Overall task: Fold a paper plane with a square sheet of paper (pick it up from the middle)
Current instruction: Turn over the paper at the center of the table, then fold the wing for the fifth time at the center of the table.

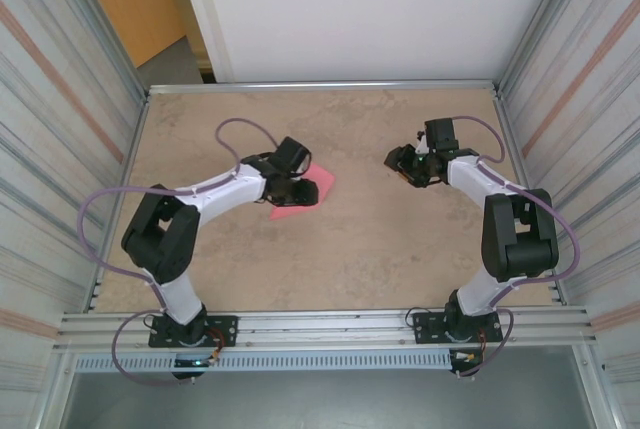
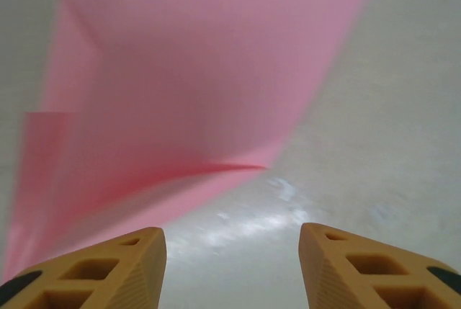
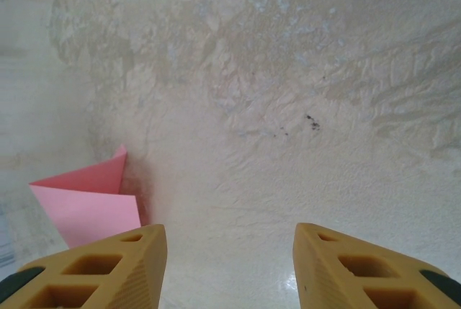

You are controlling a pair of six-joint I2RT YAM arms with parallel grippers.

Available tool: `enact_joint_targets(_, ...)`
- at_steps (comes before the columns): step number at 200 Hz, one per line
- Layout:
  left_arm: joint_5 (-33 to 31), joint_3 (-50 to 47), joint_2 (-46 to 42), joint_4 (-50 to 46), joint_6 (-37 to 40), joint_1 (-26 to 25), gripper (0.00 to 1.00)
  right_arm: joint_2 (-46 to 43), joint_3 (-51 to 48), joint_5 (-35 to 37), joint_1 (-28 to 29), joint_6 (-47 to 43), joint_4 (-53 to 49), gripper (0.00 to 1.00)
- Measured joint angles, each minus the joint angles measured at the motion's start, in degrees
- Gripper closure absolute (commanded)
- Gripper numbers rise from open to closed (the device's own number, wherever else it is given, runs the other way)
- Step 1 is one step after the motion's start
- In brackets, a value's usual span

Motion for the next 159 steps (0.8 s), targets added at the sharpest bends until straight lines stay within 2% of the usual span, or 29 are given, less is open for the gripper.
enact_joint_targets(28, 3.0, -2.1, 0.0, 2.9, -1.4, 3.7, 0.47, 0.1, 0.0, -0.2, 0.9, 0.0, 0.6, 0.5)
enact_joint_targets(159, 9.4, -4.7, 4.5, 12.5, -6.7, 9.9, 0.5, 3.7, 0.0, -3.2, 4.8, 1.5, 2.2, 0.5)
